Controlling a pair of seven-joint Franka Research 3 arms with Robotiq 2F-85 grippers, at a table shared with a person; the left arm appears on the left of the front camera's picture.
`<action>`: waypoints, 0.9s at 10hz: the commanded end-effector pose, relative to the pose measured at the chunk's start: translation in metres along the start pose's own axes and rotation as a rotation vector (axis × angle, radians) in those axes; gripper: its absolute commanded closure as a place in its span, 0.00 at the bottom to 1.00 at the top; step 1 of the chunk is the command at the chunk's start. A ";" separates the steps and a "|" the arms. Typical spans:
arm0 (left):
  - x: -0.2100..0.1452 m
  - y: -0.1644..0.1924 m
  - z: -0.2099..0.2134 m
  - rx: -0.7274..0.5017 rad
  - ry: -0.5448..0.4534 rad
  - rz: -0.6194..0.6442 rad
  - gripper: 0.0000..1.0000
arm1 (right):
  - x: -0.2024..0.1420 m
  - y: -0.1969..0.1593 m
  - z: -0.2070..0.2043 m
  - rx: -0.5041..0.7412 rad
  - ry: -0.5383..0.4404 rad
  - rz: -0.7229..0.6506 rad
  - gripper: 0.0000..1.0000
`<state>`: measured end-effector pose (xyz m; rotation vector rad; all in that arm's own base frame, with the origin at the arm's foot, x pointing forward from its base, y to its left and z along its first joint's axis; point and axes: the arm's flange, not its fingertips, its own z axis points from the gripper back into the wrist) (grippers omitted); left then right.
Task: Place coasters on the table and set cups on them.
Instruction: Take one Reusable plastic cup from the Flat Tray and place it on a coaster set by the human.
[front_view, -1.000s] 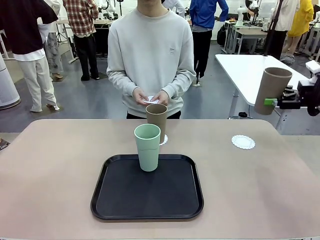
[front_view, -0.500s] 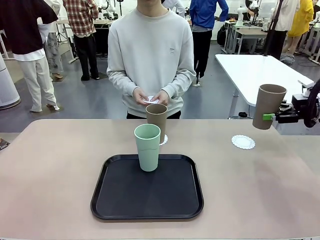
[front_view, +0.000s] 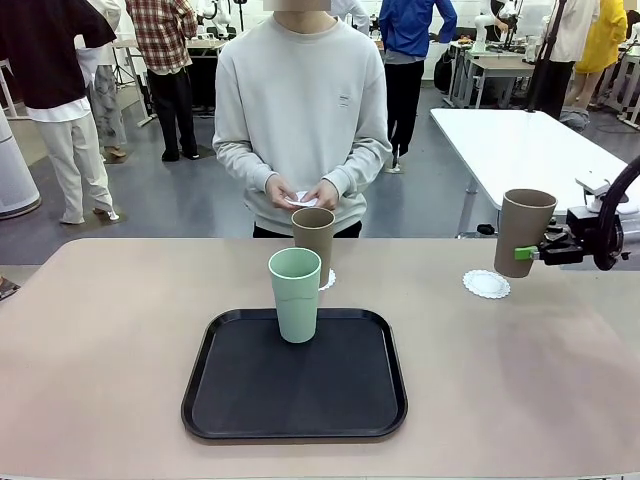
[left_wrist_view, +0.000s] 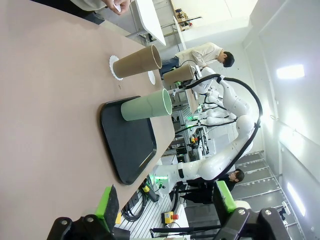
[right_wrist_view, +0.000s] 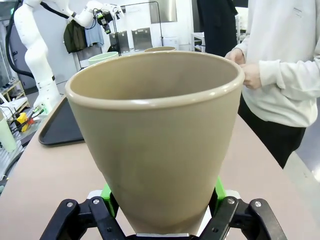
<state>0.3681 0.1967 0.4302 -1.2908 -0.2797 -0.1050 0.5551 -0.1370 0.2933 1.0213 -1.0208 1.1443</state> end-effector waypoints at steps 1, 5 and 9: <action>0.000 -0.002 0.001 -0.005 -0.003 -0.006 0.00 | -0.005 0.003 -0.006 0.028 -0.004 0.052 0.18; 0.000 -0.002 0.001 -0.005 -0.003 -0.006 0.00 | -0.003 0.000 -0.004 0.006 -0.003 0.014 0.18; 0.000 -0.002 0.001 -0.005 -0.003 -0.006 0.00 | -0.014 0.002 -0.021 -0.020 -0.070 0.050 0.18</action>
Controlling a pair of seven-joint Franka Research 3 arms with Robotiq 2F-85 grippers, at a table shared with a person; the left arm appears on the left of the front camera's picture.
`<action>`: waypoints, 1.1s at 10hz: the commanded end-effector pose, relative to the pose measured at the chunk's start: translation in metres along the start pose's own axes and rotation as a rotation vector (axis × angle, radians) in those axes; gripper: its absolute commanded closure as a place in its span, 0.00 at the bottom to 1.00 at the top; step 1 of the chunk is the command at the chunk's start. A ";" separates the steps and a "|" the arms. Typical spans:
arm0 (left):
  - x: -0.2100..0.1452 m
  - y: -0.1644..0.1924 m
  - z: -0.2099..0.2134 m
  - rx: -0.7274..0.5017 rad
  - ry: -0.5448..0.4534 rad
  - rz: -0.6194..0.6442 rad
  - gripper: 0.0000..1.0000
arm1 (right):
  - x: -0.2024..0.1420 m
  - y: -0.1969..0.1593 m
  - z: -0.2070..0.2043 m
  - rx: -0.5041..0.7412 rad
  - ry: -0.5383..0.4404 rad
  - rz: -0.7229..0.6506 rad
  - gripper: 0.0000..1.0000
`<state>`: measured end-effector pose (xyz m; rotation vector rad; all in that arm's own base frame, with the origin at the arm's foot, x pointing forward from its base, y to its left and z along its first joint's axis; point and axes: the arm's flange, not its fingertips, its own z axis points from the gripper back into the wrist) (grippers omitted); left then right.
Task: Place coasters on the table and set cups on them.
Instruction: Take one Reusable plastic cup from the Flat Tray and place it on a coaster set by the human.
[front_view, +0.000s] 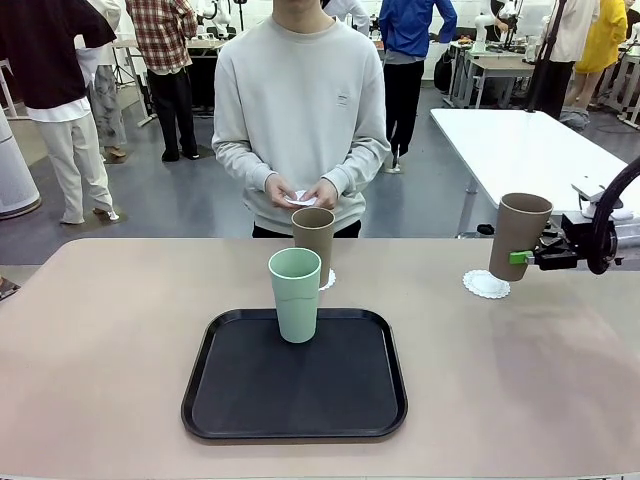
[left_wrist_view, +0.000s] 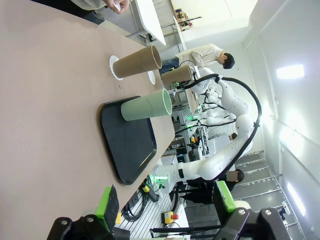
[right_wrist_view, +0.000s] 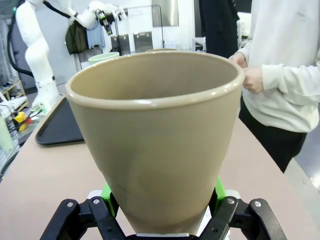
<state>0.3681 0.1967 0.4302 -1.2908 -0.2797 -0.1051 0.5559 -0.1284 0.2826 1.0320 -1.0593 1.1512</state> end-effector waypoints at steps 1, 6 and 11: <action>0.000 -0.002 0.001 -0.005 -0.003 -0.006 0.00 | -0.004 0.002 -0.017 -0.028 -0.056 0.018 0.18; 0.000 -0.002 0.001 -0.005 -0.003 -0.006 0.00 | -0.014 -0.006 -0.036 -0.020 -0.071 -0.009 0.18; 0.000 -0.002 0.001 -0.005 -0.003 -0.006 0.00 | -0.024 -0.013 -0.029 -0.051 -0.021 0.041 0.18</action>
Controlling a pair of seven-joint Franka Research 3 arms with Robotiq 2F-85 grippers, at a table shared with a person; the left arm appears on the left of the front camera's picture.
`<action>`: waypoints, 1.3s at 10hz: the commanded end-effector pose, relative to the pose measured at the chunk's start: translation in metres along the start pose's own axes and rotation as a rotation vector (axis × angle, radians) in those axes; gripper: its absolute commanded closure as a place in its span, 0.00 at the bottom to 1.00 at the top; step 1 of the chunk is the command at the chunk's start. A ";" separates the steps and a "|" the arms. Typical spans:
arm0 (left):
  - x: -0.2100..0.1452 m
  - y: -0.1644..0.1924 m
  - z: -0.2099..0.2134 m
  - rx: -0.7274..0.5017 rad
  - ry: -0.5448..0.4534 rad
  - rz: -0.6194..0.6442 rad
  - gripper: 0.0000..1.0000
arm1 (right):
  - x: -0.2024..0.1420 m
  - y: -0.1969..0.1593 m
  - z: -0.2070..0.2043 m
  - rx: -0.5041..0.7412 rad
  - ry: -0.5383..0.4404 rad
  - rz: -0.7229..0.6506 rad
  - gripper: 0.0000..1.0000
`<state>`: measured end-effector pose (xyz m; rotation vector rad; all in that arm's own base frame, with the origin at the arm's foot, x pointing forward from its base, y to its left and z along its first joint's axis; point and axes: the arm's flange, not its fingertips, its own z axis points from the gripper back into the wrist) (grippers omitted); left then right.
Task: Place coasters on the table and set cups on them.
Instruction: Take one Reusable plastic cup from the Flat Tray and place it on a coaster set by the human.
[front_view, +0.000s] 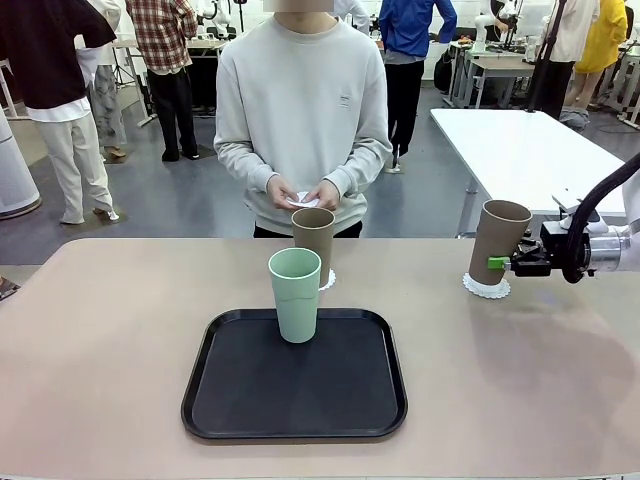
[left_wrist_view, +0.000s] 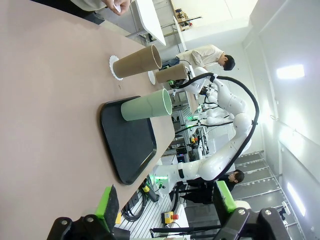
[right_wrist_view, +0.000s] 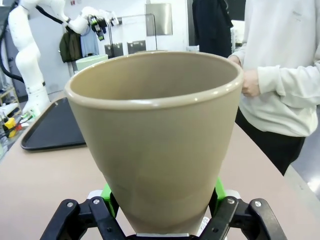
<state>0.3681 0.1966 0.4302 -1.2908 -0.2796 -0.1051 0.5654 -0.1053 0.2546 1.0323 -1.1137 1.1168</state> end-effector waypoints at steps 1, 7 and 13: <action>0.000 -0.002 0.001 -0.005 -0.004 -0.006 0.00 | -0.005 -0.007 0.002 -0.030 0.029 0.041 0.18; 0.000 -0.002 0.001 -0.005 -0.004 -0.006 0.00 | -0.020 -0.021 0.002 -0.071 0.058 0.024 0.18; 0.000 -0.002 0.001 -0.005 -0.004 -0.006 0.00 | -0.024 -0.024 0.002 -0.069 0.056 0.006 0.18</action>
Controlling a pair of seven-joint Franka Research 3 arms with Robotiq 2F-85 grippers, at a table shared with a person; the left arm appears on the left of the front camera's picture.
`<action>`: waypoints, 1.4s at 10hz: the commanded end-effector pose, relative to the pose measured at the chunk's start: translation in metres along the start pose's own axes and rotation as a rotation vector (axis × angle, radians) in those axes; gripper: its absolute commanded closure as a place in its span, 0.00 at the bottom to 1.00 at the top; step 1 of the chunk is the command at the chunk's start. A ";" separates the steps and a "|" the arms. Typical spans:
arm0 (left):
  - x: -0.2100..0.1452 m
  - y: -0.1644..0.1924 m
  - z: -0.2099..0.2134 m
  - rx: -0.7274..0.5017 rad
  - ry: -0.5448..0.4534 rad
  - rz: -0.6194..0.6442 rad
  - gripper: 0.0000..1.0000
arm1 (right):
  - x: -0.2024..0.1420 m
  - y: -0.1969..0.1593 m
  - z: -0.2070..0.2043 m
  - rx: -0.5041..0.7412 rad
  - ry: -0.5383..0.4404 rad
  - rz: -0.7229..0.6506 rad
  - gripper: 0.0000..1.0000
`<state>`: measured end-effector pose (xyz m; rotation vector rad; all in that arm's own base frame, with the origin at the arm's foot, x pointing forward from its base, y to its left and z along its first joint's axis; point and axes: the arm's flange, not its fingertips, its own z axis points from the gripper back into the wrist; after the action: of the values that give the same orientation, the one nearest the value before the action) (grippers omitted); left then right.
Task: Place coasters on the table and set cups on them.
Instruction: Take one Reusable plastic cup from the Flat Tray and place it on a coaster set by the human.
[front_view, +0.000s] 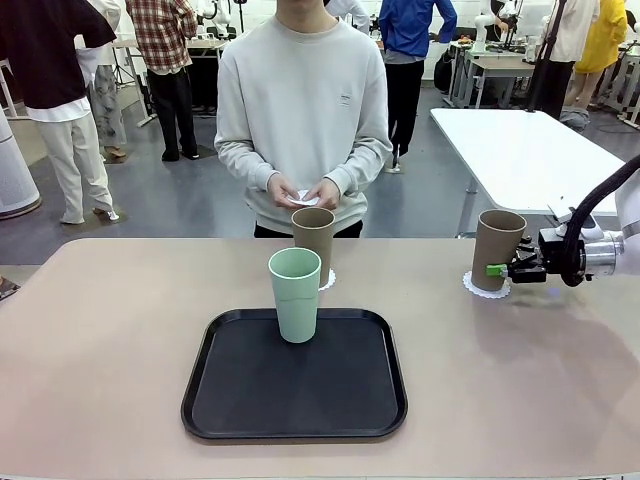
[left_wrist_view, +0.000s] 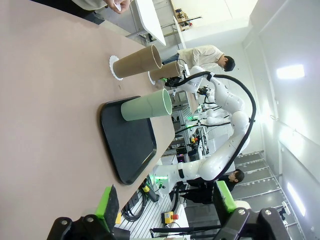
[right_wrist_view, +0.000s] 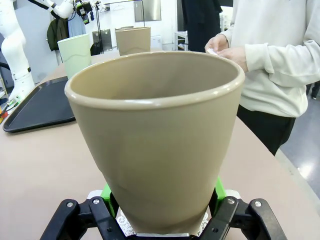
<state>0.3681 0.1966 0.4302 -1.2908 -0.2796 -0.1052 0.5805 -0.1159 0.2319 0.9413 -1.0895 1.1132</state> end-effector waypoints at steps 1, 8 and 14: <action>0.000 -0.002 0.001 -0.005 -0.004 -0.006 0.00 | -0.001 -0.004 -0.003 -0.009 -0.013 -0.004 0.18; 0.000 -0.002 0.001 -0.005 -0.004 -0.006 0.00 | -0.003 -0.001 -0.002 -0.003 -0.007 -0.040 0.18; 0.000 -0.002 0.001 -0.005 -0.004 -0.006 0.00 | -0.003 -0.003 0.000 -0.008 0.010 -0.062 0.00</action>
<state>0.3681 0.1966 0.4302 -1.2908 -0.2796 -0.1052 0.5798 -0.1170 0.2293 0.9559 -1.0691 1.0848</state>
